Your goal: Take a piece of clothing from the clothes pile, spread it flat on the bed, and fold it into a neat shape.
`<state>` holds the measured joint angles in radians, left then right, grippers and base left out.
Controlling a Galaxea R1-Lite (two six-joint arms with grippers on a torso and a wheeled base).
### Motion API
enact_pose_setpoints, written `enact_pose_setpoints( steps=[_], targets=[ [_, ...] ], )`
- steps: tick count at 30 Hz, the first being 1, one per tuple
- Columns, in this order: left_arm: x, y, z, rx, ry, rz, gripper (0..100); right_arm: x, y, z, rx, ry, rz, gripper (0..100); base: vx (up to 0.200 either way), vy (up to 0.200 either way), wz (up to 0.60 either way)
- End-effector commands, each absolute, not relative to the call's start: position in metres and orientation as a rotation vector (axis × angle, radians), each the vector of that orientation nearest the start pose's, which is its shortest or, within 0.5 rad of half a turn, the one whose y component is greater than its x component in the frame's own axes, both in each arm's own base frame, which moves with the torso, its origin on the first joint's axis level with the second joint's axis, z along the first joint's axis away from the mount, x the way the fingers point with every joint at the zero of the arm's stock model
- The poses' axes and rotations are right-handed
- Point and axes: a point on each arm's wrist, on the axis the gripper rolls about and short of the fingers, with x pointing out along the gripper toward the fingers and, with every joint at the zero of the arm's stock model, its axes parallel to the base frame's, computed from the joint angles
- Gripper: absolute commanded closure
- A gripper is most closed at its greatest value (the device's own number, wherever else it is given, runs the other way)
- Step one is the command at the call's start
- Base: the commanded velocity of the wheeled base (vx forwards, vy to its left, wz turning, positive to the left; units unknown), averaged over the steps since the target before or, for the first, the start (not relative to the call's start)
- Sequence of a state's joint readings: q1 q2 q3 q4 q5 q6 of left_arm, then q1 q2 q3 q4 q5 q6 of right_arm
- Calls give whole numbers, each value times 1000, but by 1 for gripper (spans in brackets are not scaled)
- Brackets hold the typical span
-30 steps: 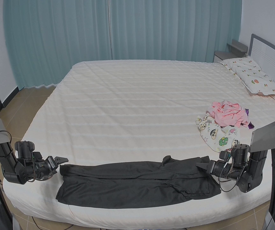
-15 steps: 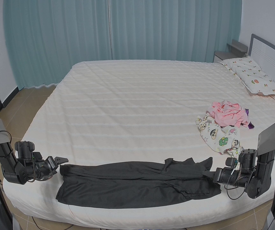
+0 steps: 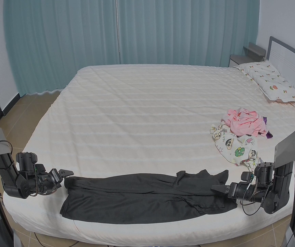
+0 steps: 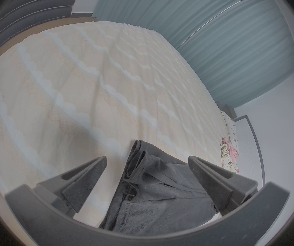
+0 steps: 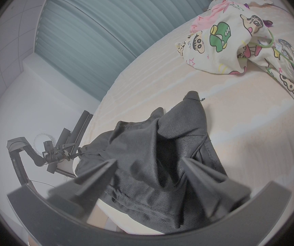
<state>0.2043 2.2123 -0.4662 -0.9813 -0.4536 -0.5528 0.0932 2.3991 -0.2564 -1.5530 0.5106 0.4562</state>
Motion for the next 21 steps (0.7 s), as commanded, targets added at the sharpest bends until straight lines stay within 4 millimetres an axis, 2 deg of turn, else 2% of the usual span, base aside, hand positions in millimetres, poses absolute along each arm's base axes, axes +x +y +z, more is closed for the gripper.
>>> enact_pose_setpoints(
  steps=[1,7,11,12,19,21],
  targets=[
    [291,47,-13,-770,782,-34,0,270,36,-33,557,685,447,0,0,0,0],
    [286,35,-13,-759,813,-49,0,271,35,-17,715,645,277,0,0,0,0],
    [289,31,-13,-774,808,-15,0,263,36,-12,781,644,193,0,0,0,0],
    [291,29,-14,-777,806,0,100,261,36,-11,789,645,180,0,0,0,0],
    [295,27,-12,-752,778,64,100,240,37,-8,817,701,144,0,0,0,0],
    [295,28,-10,-767,769,81,100,232,46,-6,857,728,128,0,0,0,0]
  ],
)
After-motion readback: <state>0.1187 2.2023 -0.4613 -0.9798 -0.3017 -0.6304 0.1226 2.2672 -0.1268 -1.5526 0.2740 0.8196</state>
